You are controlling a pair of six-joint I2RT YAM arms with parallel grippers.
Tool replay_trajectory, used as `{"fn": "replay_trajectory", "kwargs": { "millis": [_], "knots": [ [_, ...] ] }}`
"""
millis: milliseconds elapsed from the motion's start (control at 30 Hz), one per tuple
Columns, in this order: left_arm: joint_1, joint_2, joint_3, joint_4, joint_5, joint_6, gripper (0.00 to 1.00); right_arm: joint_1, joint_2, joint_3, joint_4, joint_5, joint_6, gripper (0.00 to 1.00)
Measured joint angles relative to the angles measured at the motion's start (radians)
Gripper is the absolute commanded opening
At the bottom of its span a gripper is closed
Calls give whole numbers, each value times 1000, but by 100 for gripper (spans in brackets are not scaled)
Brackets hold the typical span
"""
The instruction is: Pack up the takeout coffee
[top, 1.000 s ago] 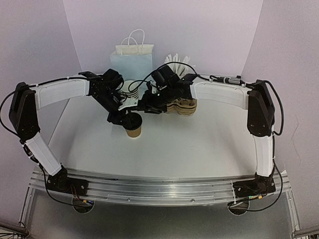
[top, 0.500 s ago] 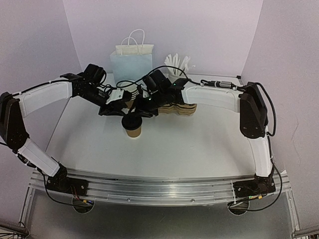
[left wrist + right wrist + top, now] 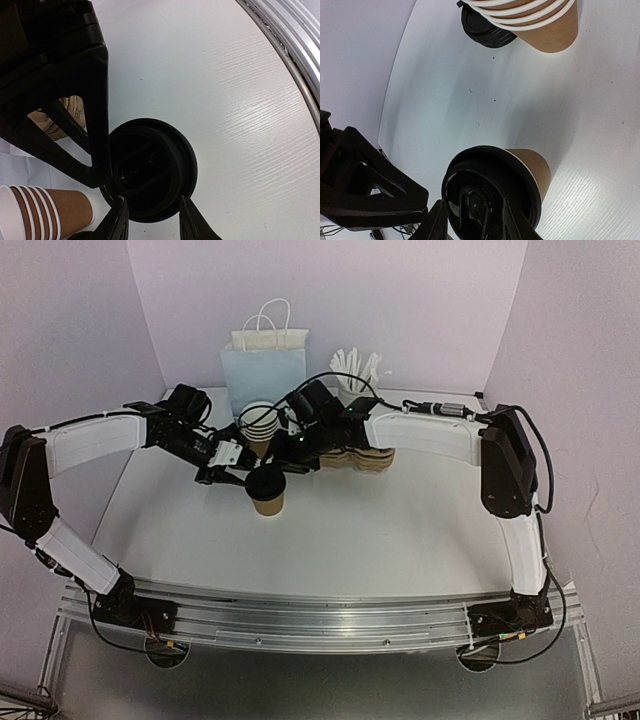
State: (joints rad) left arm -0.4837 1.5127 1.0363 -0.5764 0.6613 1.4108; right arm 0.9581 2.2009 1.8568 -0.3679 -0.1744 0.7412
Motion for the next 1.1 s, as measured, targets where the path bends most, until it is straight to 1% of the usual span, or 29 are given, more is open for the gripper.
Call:
{"fn": "replay_trajectory", "kwargs": {
  "millis": [233, 533, 800, 967, 1100],
  "knots": [
    [12, 24, 0, 12, 0, 77, 36, -4, 0, 0, -1, 10, -8, 35],
    [12, 52, 3, 29, 11, 82, 37, -4, 0, 35, -34, 12, -21, 37],
    [11, 58, 4, 38, 19, 84, 33, -4, 0, 43, -54, 29, -39, 38],
    [9, 78, 4, 51, 18, 108, 32, -4, 0, 34, -69, 28, -39, 35],
    [1, 84, 4, 56, 17, 112, 30, -4, 0, 33, -70, 17, -37, 34]
  ]
}}
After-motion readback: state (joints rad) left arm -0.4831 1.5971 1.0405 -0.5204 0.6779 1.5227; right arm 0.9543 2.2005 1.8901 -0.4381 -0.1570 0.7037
